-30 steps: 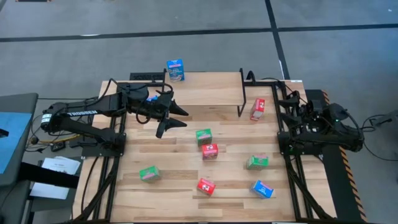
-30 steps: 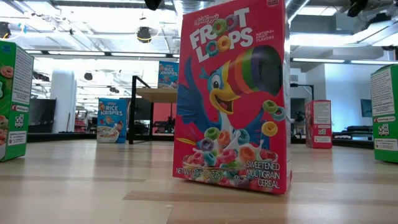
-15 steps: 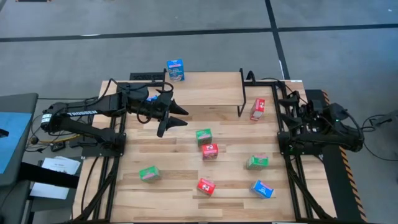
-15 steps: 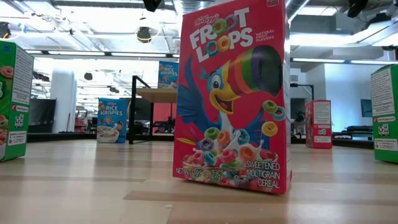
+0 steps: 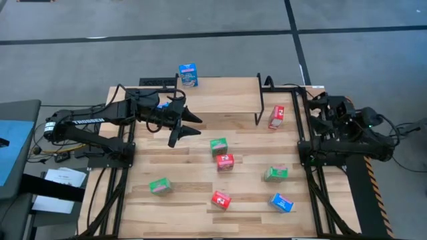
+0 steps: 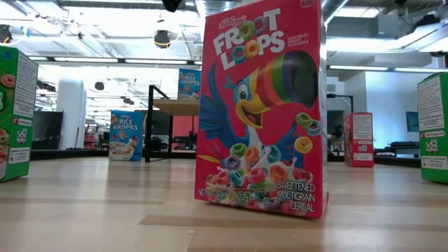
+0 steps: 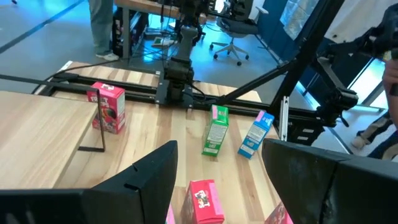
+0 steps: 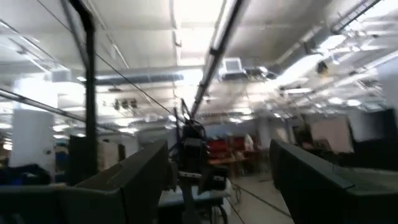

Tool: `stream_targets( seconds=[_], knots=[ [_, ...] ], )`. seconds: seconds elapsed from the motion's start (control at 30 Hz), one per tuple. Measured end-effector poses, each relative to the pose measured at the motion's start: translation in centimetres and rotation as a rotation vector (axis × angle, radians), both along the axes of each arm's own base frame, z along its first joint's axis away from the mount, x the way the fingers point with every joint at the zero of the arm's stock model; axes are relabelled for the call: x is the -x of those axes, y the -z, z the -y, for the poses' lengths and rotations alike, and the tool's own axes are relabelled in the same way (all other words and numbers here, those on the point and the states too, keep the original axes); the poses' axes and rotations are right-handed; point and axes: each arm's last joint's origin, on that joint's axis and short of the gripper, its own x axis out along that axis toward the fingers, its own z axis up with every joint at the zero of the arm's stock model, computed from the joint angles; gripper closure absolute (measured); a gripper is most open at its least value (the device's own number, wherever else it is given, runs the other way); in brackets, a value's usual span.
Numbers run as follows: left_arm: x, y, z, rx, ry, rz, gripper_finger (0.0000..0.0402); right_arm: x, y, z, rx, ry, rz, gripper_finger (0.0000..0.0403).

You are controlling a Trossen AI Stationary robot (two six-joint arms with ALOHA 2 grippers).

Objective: Stack cereal on shelf
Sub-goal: Put the top right red cereal box on the shelf

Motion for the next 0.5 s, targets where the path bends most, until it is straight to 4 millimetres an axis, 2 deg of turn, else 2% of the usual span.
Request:
stream_targets(
  seconds=[0.27, 0.5],
  knots=[
    [0.0, 0.0, 0.0, 0.001, 0.0, 0.0, 0.0178, -1.1, -2.3, 1.1, -0.191, 0.321, -0.29, 0.0097],
    [0.0, 0.0, 0.0, -0.011, 0.002, -0.003, 0.0178, -1.8, -3.8, 1.4, -0.341, 0.369, -0.402, 0.0097]
  ],
)
